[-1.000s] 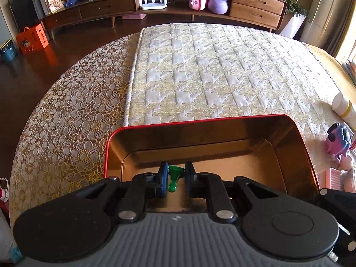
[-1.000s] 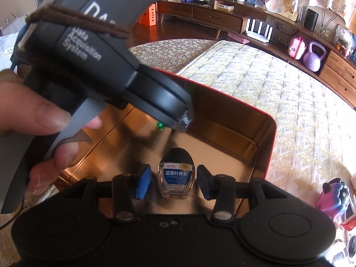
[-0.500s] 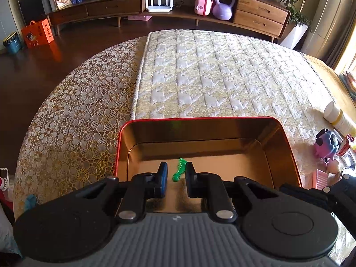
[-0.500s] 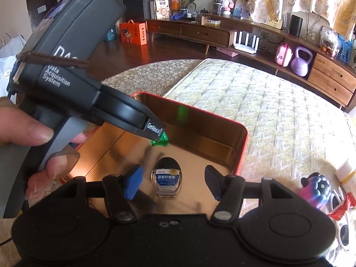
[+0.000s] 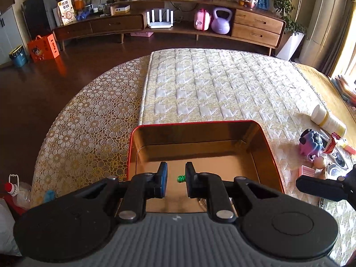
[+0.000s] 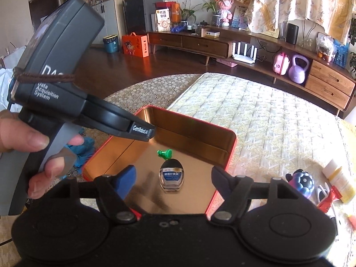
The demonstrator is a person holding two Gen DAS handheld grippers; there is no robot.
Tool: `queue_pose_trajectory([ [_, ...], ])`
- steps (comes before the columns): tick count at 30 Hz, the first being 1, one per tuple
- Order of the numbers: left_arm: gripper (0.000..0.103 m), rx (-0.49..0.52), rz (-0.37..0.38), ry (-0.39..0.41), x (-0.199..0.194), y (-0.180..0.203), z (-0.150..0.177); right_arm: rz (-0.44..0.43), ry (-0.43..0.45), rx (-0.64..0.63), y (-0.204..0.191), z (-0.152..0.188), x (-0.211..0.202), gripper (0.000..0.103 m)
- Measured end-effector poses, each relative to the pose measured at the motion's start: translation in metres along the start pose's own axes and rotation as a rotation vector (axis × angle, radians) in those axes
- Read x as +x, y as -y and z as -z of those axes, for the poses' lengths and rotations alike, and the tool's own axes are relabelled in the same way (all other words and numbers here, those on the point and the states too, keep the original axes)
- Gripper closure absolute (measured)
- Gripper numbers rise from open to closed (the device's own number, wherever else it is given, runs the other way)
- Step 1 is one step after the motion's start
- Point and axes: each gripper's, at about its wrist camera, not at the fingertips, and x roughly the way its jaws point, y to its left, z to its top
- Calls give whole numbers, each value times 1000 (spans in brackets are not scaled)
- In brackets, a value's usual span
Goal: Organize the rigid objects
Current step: 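Open both grippers to release the items into the tin and withdraw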
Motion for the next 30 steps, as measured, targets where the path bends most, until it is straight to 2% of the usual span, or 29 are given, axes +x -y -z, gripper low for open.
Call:
queue_pose_trajectory([
  [9,87,10,15,51,-35,7,16,-6,43,43,6,9,-38,29],
  [15,87,7,66,86,-61,17,31,-4,82,70,13,21,-64,28],
  [24,87,29,100,153,-96,39,50,16,128,126,32,42,-101,27],
  [26,87,34,102,161,-101,45,56,20,137,144,36,48,-108,26],
  [28,87,43,104,164,-105,51,63,18,152,167,39,54,-115,20],
  [30,87,62,104,171,-109,60,71,27,160,179,43,62,-121,20],
])
